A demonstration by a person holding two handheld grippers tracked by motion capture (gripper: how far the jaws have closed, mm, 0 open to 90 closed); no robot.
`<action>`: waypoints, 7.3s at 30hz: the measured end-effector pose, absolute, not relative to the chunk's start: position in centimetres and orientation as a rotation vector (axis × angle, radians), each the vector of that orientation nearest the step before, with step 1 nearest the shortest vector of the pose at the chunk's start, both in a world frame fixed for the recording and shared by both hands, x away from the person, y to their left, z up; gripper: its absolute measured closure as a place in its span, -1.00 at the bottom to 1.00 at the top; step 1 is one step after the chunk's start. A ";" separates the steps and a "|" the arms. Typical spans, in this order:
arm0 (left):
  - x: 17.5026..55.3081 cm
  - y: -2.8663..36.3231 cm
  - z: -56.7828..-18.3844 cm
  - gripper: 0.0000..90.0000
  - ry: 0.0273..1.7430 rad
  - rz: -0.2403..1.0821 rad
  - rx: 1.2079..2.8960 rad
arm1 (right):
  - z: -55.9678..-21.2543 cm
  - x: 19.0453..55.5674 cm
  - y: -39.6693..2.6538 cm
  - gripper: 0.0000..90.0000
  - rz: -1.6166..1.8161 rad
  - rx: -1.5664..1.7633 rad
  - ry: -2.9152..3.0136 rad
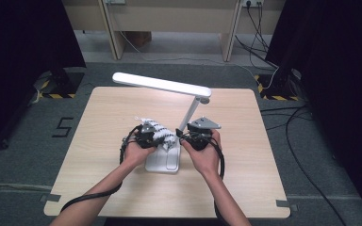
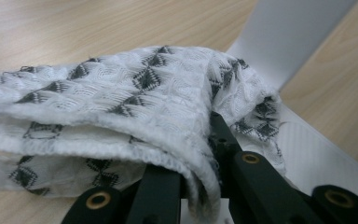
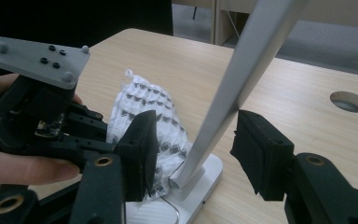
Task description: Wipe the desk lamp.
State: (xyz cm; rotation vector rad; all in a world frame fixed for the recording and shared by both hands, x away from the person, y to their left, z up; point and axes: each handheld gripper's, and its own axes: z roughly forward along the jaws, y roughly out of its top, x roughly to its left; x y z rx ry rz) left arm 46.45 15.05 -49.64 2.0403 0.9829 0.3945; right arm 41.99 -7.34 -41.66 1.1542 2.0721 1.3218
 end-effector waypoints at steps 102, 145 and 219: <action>33.3 15.1 -48.3 0.85 0.657 0.297 2.146 | -44.9 37.6 -6.6 0.07 1.219 1.265 2.290; 31.4 19.6 -49.2 0.25 0.848 0.170 2.085 | -48.2 38.2 -0.4 0.02 1.080 1.184 2.548; 40.2 17.8 -50.7 0.63 0.949 0.370 2.041 | -32.0 40.0 -12.3 0.81 1.329 1.378 1.789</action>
